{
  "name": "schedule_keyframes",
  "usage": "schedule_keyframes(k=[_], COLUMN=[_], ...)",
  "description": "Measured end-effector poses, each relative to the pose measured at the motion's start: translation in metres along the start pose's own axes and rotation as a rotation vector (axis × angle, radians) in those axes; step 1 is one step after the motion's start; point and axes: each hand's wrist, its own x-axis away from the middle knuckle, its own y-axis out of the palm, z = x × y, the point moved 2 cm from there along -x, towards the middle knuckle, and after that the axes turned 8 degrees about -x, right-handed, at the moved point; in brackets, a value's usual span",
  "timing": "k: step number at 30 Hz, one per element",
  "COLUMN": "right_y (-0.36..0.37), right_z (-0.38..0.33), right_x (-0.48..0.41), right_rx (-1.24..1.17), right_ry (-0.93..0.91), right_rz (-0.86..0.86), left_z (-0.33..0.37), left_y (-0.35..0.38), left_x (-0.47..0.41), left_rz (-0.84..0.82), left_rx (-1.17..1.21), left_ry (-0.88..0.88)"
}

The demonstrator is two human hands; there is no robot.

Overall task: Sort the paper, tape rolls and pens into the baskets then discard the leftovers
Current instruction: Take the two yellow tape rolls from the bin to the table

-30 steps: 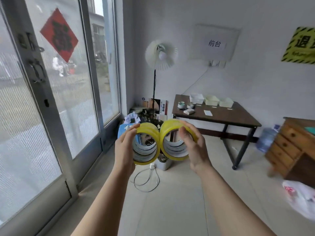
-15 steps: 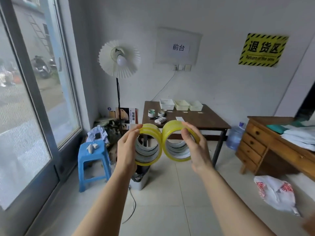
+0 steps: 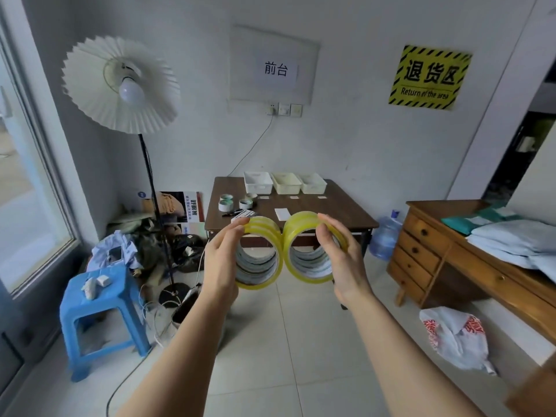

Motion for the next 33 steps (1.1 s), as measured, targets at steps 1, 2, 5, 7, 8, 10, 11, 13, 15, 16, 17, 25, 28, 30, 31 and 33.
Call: schedule_keyframes(k=[1, 2, 5, 7, 8, 10, 11, 13, 15, 16, 17, 25, 28, 30, 31, 33], right_y=[-0.010, -0.020, -0.049, -0.066, -0.075, -0.090, -0.097, -0.111, -0.122, -0.128, -0.133, -0.162, -0.166, -0.167, -0.167, -0.168], right_z=[0.005, 0.010, 0.022, 0.030, 0.034, 0.043, 0.047, 0.056, 0.064, 0.069, 0.074, 0.119, 0.136, 0.147, 0.154, 0.166], right_x=[-0.014, -0.028, -0.071, -0.098, -0.110, -0.133, -0.144, -0.165, -0.185, -0.196, -0.206, -0.297, -0.342, -0.373, -0.389, -0.418], right_rx=[0.002, 0.003, 0.014, 0.024, 0.028, 0.027, 0.024, 0.023, 0.025, 0.027, 0.031, 0.065, 0.075, 0.079, 0.079, 0.079], right_ry=[-0.003, -0.002, 0.011, 0.022, 0.026, 0.037, 0.043, 0.060, 0.066, 0.065, 0.066, 0.074, 0.068, 0.081, 0.088, 0.105], right_rz=[-0.001, 0.000, 0.004, -0.004, -0.013, -0.025, -0.023, -0.015, -0.009, -0.004, 0.002, 0.033, 0.023, 0.014, 0.014, 0.022], left_z=[-0.007, -0.014, -0.035, -0.047, -0.053, -0.063, -0.068, -0.078, -0.089, -0.094, -0.100, -0.145, -0.160, -0.171, -0.178, -0.189], left_y=[0.013, 0.025, 0.063, 0.085, 0.096, 0.115, 0.124, 0.142, 0.158, 0.166, 0.173, 0.224, 0.240, 0.249, 0.254, 0.262], left_x=[-0.010, -0.021, -0.053, -0.071, -0.080, -0.096, -0.104, -0.122, -0.140, -0.149, -0.158, -0.244, -0.288, -0.319, -0.335, -0.366], left_rz=[-0.002, -0.005, -0.008, -0.006, -0.002, 0.000, -0.002, -0.002, -0.004, -0.007, -0.012, -0.045, -0.040, -0.025, -0.017, -0.013], left_rx=[0.005, 0.008, 0.013, 0.020, 0.020, 0.013, 0.011, 0.006, 0.005, 0.004, 0.003, 0.018, 0.028, 0.024, 0.020, 0.007], left_ry=[0.005, 0.007, 0.000, -0.004, -0.005, -0.012, -0.018, -0.034, -0.048, -0.056, -0.065, -0.088, -0.105, -0.107, -0.106, -0.118])
